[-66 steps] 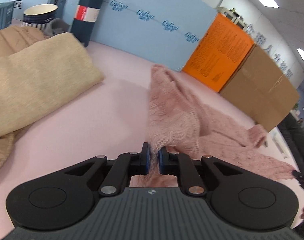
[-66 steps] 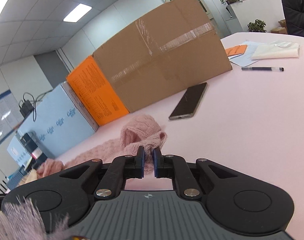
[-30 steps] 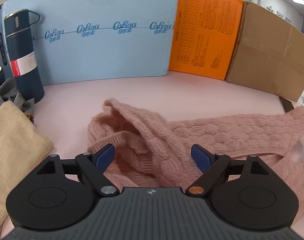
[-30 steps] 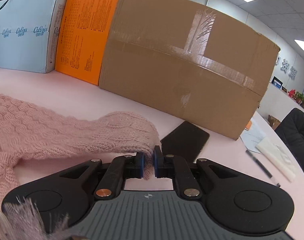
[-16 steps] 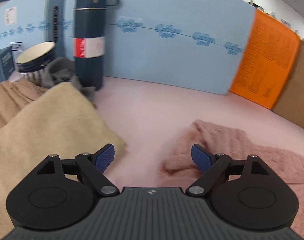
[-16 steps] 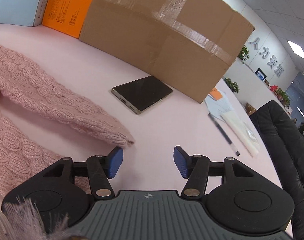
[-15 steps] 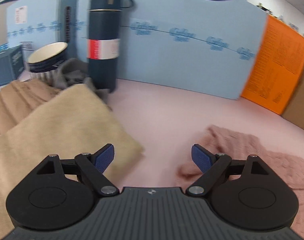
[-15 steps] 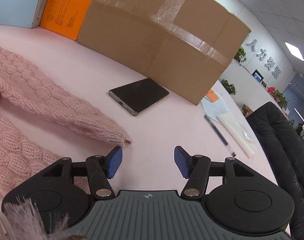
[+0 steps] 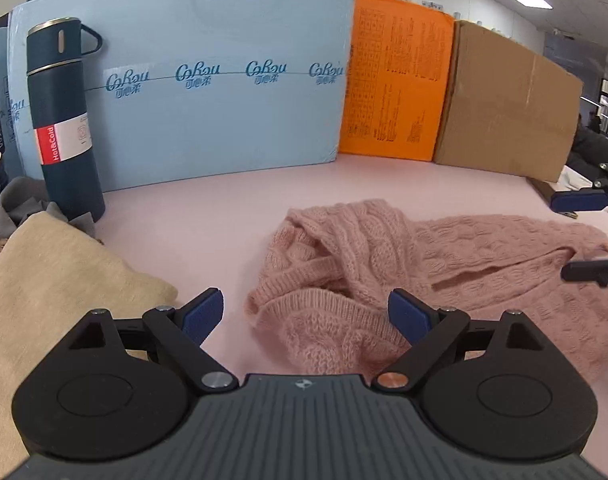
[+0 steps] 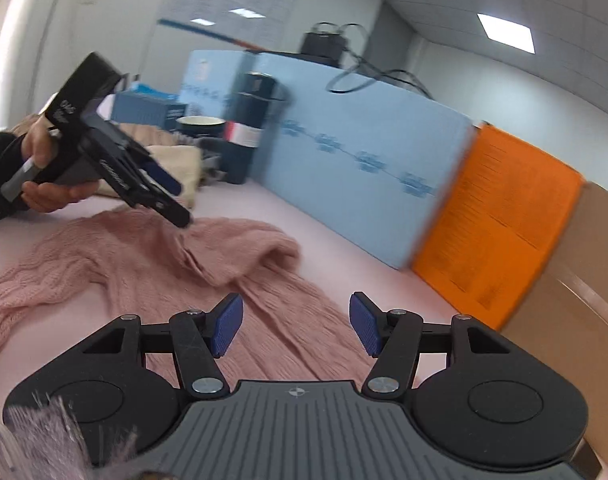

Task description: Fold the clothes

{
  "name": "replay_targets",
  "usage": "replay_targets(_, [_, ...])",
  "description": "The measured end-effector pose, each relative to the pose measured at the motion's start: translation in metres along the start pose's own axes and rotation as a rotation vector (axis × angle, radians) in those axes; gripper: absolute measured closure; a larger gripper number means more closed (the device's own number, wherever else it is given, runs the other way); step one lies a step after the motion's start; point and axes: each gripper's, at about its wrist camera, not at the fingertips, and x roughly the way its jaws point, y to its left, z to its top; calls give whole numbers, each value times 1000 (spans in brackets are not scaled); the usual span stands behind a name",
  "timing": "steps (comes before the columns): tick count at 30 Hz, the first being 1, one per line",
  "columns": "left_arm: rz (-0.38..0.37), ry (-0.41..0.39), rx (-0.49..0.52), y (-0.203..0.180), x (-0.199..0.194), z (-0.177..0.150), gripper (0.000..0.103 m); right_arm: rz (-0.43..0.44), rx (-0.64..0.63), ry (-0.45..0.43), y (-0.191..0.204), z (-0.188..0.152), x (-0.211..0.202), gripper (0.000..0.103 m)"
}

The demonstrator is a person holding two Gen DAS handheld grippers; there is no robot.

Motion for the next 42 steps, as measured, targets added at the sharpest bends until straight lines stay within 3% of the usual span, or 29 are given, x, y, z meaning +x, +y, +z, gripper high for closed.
replay_targets(6, [47, 44, -285, 52, 8, -13, 14, 156, -123, 51, 35, 22, 84, 51])
replay_targets(7, [30, 40, -335, 60, 7, -14, 14, 164, -123, 58, 35, 24, 93, 65])
replay_targets(8, [-1, 27, -385, 69, 4, -15, 14, 169, -118, 70, 35, 26, 103, 94])
replay_targets(12, [-46, 18, -461, 80, 0, -16, 14, 141, -40, 85, 10, 38, 136, 97])
replay_targets(16, [-16, 38, -392, 69, 1, -15, 14, -18, 131, 38, -50, 56, 168, 97])
replay_targets(19, [3, 45, -349, 63, 2, -16, 14, -256, 251, 91, -96, 58, 197, 94])
replay_targets(20, [6, 46, -342, 63, 2, -16, 14, -352, 293, 127, -110, 57, 206, 79])
replay_targets(22, [10, 47, -340, 63, 1, -17, 14, -486, 367, 117, -128, 54, 204, 70])
replay_targets(23, [11, 48, -341, 63, 1, -17, 14, -442, 391, 72, -128, 53, 196, 70])
replay_targets(25, [17, 50, -337, 62, 0, -17, 14, -247, 396, 31, -118, 53, 181, 67])
replay_targets(26, [23, 51, -330, 61, 0, -16, 14, -169, 337, 69, -104, 52, 180, 64])
replay_targets(29, [22, 45, -329, 61, -1, -16, 13, -80, 122, 183, -57, 44, 181, 64])
replay_targets(33, [21, 32, -364, 68, -3, -17, 13, 105, 202, 211, -35, 37, 179, 62])
replay_targets(36, [21, 6, -391, 72, -6, -17, 13, 204, 157, 206, -10, 39, 175, 56])
replay_targets(39, [4, -56, -428, 77, -15, -18, 13, 207, 113, 187, 11, 40, 162, 51])
replay_targets(41, [-6, -131, -452, 80, -25, -19, 13, 213, 109, 186, 20, 38, 149, 25])
replay_targets(42, [-13, -165, -457, 81, -29, -17, 9, 184, 101, 180, 24, 37, 143, 25])
